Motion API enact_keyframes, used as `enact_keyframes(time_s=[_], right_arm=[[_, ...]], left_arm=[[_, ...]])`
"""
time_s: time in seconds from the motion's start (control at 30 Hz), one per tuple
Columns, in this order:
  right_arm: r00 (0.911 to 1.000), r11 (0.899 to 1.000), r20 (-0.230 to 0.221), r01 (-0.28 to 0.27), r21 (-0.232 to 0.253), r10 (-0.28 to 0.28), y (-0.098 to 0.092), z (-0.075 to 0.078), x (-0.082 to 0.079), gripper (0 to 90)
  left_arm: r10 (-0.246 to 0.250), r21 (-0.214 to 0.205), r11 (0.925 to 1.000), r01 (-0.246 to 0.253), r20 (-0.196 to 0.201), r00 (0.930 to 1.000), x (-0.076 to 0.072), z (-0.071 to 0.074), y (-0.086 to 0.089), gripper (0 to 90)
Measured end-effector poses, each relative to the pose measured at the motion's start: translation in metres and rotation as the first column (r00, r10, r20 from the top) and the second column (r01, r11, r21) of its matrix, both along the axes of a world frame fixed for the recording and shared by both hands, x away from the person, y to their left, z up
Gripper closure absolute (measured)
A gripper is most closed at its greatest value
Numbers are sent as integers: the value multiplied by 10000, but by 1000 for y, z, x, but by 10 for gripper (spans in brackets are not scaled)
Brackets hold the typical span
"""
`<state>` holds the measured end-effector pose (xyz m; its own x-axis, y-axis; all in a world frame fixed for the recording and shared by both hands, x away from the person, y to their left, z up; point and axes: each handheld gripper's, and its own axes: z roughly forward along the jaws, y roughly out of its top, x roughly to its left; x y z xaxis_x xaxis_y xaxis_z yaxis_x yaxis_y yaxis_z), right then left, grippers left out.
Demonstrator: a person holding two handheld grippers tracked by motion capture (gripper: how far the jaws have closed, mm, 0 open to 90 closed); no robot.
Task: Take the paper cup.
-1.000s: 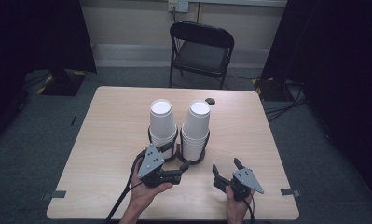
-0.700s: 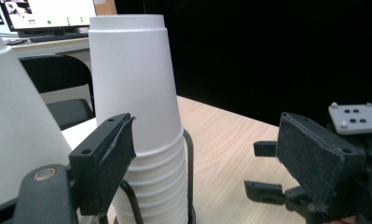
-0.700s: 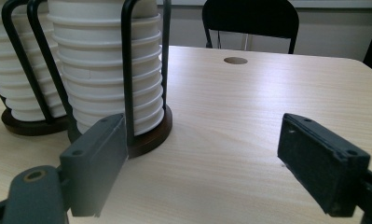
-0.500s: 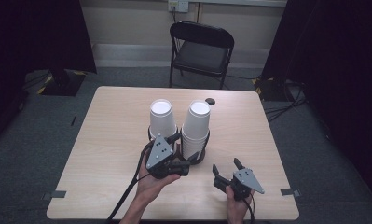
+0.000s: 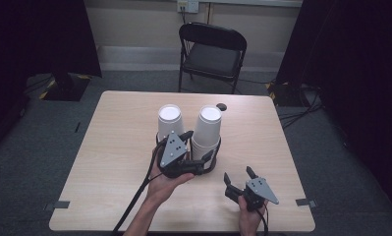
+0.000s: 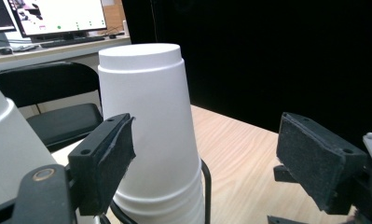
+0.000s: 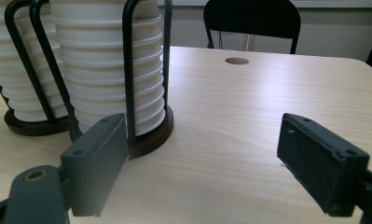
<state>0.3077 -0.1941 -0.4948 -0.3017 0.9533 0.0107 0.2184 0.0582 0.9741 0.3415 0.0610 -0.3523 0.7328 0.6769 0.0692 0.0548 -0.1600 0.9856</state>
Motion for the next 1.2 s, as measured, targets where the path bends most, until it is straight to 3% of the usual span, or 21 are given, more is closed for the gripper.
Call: enact_keyframes(time_s=[0.3, 0.57, 1.2], right_arm=[[10000, 10000, -15, -21, 48, 21, 0, 0, 0, 164], [10000, 10000, 0, -23, 24, 23, 0, 0, 0, 178], [9998, 9998, -23, -173, 105, 173, -1, 0, 0, 170]], left_arm=[[261, -146, 9996, -262, -67, 9996, 10, 7, -2, 181], [318, 10, 9995, -318, 301, 9990, 16, 15, -8, 178], [703, 232, 9972, -706, 151, 9974, 41, 25, -21, 177]])
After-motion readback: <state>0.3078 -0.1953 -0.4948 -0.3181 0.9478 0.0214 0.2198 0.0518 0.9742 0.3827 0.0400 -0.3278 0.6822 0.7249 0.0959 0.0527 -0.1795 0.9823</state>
